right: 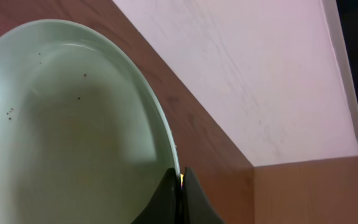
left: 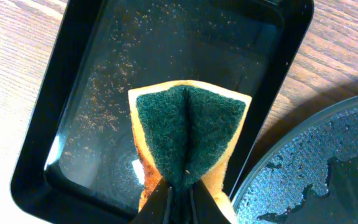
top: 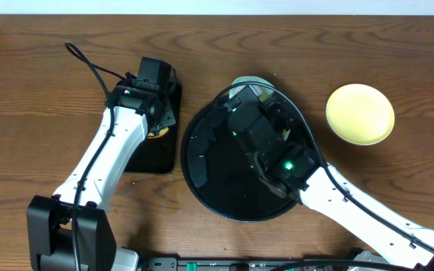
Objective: Clean dirty plates on tray and stack at the side
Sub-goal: 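Lift the blue plate with the right gripper and stack it on the yellow plate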
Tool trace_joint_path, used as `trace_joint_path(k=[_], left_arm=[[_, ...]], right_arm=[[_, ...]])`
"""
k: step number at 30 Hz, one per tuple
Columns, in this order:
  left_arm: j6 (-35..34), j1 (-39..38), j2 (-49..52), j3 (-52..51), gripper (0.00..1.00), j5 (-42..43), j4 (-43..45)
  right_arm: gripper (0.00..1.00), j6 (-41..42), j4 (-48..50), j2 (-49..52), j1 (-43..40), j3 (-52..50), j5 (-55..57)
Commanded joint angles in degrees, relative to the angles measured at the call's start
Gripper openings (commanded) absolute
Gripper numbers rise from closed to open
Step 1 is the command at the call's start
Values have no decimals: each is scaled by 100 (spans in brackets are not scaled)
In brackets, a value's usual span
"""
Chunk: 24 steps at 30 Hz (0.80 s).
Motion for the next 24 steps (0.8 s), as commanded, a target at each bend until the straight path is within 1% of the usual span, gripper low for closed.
trace_joint_path(k=[1, 7, 9, 15, 17, 20, 24], left_arm=[[28, 13, 2, -4, 8, -94, -15], [37, 13, 4, -4, 8, -94, -2], [157, 13, 9, -4, 8, -94, 52], [496, 15, 26, -4, 7, -96, 177], [514, 15, 31, -4, 7, -103, 184], [511, 15, 48, -4, 8, -103, 184], [509, 15, 63, -7, 8, -98, 181]], right_arm=[[1, 420, 31, -92, -164, 7, 166], [1, 1648, -133, -92, -732, 7, 162], [1, 1958, -188, -92, -973, 7, 114], [1, 2260, -212, -92, -1947, 7, 7], [1, 2354, -267, -92, -2315, 7, -42], [1, 2448, -398, -92, -2953, 7, -437], [1, 2959, -713, -85, -3847, 4, -1049]])
